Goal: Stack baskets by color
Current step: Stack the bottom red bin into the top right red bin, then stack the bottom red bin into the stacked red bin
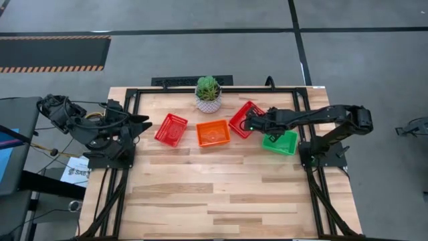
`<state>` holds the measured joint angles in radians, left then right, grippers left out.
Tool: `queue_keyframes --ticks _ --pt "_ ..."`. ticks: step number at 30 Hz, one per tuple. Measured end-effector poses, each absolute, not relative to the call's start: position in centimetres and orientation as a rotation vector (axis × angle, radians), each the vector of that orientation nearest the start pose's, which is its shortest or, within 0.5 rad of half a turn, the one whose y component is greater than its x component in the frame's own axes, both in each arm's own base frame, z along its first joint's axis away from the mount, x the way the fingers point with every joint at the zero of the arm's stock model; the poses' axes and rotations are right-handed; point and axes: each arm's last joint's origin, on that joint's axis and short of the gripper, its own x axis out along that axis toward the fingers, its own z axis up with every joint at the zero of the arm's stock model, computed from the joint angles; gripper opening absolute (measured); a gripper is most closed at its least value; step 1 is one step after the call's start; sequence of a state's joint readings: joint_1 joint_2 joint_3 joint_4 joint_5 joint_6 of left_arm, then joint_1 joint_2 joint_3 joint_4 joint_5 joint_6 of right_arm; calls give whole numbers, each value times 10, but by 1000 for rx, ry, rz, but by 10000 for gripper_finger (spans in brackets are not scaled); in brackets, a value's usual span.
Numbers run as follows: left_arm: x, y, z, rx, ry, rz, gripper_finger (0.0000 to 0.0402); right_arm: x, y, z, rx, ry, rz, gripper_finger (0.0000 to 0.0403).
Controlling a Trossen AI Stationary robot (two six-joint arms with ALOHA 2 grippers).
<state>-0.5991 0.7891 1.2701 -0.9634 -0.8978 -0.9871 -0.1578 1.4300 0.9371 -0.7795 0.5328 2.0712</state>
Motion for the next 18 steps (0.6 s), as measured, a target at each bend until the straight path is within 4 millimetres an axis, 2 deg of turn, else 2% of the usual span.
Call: queue_keyframes --ticks 8,14,18 --pt "95 -37 418 -643 178 429 210 248 -59 213 1456 206 -1557 90" --pt "95 -37 414 -636 200 443 210 249 -61 213 1374 269 -1522 148" --pt "96 -37 404 -587 289 498 210 254 -59 223 1302 276 -1475 190"
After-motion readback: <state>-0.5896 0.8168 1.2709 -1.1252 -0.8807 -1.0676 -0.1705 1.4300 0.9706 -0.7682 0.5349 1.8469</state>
